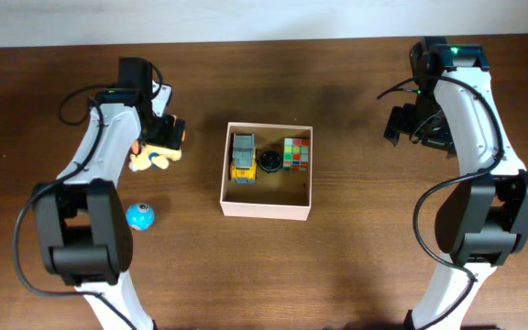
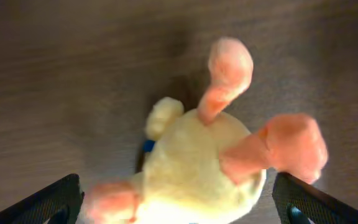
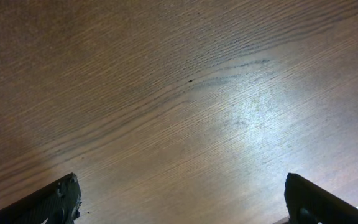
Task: Pack container
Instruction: 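Move the left gripper to the yellow plush duck and grasp it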
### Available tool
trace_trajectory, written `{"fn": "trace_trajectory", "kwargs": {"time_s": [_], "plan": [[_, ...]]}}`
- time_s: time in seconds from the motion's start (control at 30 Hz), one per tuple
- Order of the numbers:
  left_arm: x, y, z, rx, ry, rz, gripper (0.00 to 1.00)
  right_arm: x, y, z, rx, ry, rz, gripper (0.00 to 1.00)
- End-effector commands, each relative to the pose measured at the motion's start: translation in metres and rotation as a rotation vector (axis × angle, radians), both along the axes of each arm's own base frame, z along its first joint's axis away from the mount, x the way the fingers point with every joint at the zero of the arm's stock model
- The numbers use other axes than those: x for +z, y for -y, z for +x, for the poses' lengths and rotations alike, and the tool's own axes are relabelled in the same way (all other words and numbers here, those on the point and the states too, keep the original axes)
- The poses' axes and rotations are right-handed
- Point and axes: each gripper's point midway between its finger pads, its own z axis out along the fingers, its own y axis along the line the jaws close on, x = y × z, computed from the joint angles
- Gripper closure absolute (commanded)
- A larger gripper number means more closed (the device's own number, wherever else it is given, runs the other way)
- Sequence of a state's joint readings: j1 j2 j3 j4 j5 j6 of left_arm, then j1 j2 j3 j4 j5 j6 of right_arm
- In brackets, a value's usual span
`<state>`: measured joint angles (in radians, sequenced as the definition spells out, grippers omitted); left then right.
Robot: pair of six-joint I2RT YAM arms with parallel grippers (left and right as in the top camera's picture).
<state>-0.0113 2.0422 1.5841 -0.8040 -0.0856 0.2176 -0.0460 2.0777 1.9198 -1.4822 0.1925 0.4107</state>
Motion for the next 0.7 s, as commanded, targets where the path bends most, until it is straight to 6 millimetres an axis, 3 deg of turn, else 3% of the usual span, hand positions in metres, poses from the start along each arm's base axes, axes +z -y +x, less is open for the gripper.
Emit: {"fn": "trace_trajectory", "kwargs": {"time_s": [0.0,0.17,0.2,0.23,0.27,0.37,0.67], "plan": [[-0.021,0.014,0.0,-0.042,-0.046,-0.04,0.0,0.001,0.0,0.0,0.002,0.003,0.001,0.01],[-0.033,0.017,0.0,-0.056,-0.066,-0.035,0.01,0.001,0.0,0.0,0.002,0.003,0.001,0.01],[-0.035,0.017,0.001,-0.055,-0.066,-0.035,0.05,0.001,0.0,0.0,0.002,0.003,0.001,0.01],[-0.034,0.017,0.001,-0.055,-0.064,-0.035,0.11,0.001,0.0,0.0,0.002,0.003,0.001,0.01],[-0.034,0.017,0.002,-0.055,-0.062,-0.035,0.28,0.001,0.0,0.0,0.002,0.003,0.001,0.01],[-0.034,0.017,0.002,-0.054,-0.059,-0.035,0.56,0.001,0.0,0.0,0.002,0.003,0.001,0.01],[-0.032,0.02,-0.002,-0.049,-0.08,-0.038,0.58,0.001,0.0,0.0,0.002,0.003,0.001,0.01]]}}
